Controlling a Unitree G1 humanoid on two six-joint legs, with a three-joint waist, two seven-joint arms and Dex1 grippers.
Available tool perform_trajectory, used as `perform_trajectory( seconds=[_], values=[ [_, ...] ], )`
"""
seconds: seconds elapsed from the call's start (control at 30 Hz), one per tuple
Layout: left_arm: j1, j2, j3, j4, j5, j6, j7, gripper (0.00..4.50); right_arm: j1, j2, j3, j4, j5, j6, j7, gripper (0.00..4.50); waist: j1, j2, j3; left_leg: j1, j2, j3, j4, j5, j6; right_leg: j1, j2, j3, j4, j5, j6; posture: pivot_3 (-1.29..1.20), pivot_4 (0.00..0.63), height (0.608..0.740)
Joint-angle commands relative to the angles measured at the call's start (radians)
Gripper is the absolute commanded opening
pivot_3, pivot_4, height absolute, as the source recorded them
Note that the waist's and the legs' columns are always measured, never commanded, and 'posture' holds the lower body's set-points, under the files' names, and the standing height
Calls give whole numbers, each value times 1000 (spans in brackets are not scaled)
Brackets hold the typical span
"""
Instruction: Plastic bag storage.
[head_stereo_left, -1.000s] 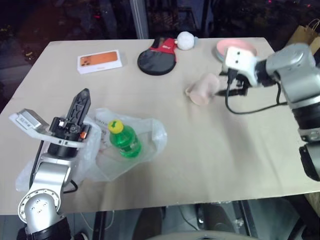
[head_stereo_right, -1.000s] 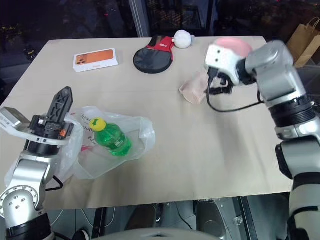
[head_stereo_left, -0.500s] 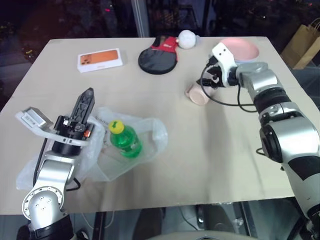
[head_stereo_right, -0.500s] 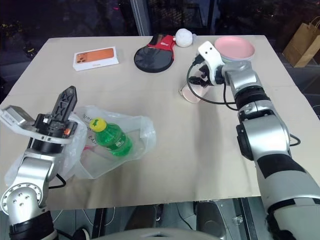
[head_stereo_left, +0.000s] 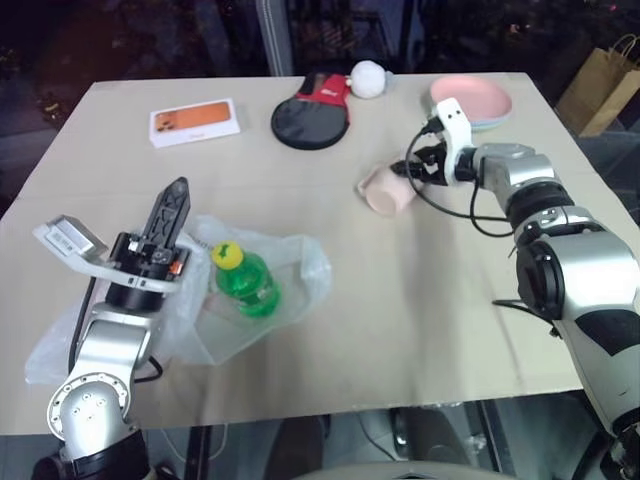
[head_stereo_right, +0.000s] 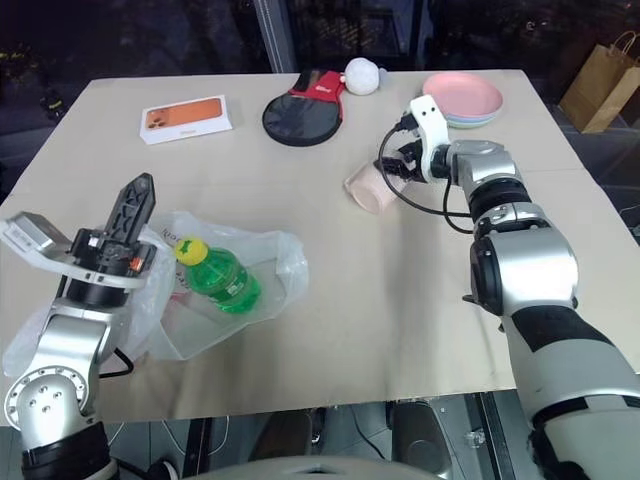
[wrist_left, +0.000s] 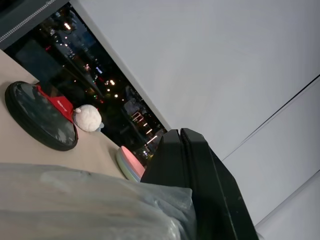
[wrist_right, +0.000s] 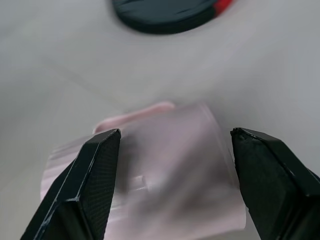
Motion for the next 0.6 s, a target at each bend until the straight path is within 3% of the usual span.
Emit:
perform_trajectory(
  seconds=[0.03,0.3,0.4,0.53,0.6],
  values=[
    [5,0,5,-32,0,-8,-12,0,35,2,44,-4,-34,51,134,3514,0,0,0,0,0,0,0,0,0,0,0,0,0,0,0,0,150,740],
    [3,6,2,-20,1,-1,-18,0,90,-19,71,-46,-39,92,338,3514,-1,-1,-1,5,0,2,-1,0,0,4,0,2,0,0,0,0,150,740],
    [-3,10,0,-13,4,1,-19,0,137,-22,98,-78,-41,120,472,2764,-6,-2,-2,13,0,4,-3,0,0,8,1,5,1,0,0,0,150,740],
    [-13,16,1,-6,3,6,-20,0,163,-36,105,-136,-10,168,570,806,-12,1,1,13,1,4,-3,0,0,8,2,5,2,0,0,0,150,740],
    [-16,21,3,-2,1,8,-22,0,166,-43,94,-179,16,197,586,34,-12,2,1,12,0,5,-1,0,0,7,1,7,4,0,0,0,150,740]
  ],
)
